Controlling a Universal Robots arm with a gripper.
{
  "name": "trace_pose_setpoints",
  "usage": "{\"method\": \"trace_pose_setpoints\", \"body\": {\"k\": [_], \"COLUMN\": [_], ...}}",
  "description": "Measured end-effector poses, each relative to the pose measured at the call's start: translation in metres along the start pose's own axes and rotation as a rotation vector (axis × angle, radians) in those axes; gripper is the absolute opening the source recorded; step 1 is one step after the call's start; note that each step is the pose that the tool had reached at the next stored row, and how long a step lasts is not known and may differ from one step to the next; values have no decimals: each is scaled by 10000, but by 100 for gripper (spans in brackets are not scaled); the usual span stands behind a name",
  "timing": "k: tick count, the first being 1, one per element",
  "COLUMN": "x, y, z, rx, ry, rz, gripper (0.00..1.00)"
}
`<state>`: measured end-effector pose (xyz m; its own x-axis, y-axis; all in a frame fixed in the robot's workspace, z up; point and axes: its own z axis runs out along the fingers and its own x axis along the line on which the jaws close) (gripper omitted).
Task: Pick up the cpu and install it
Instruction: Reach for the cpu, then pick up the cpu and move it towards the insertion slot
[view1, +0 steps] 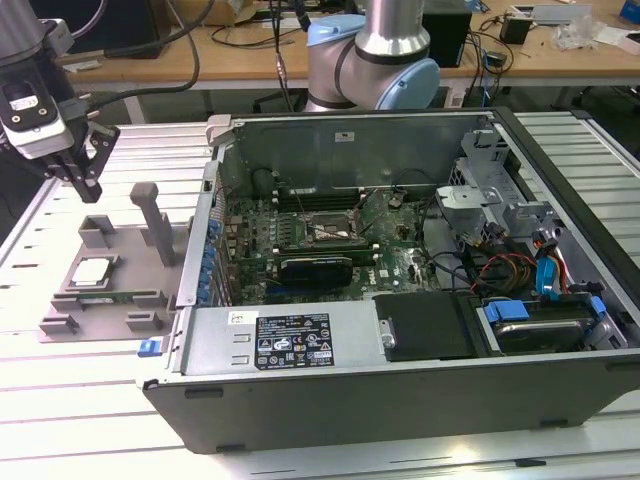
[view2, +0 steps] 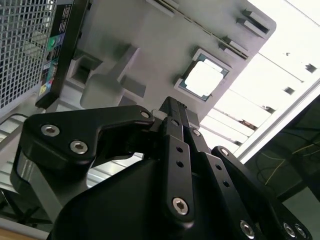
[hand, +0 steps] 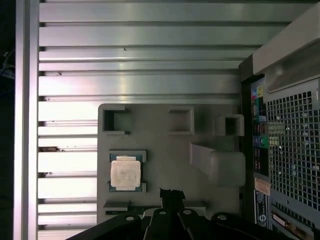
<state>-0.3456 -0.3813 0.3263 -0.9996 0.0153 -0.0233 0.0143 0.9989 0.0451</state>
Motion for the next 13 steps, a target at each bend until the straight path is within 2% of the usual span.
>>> {"method": "trace_pose_setpoints", "body": {"k": [8, 13], "x": [84, 89], "y": [-4, -4], "z": [52, 52], "rx": [-3, -2], "ry": [4, 5], "rz": [-98, -98], "gripper": [11, 11]}}
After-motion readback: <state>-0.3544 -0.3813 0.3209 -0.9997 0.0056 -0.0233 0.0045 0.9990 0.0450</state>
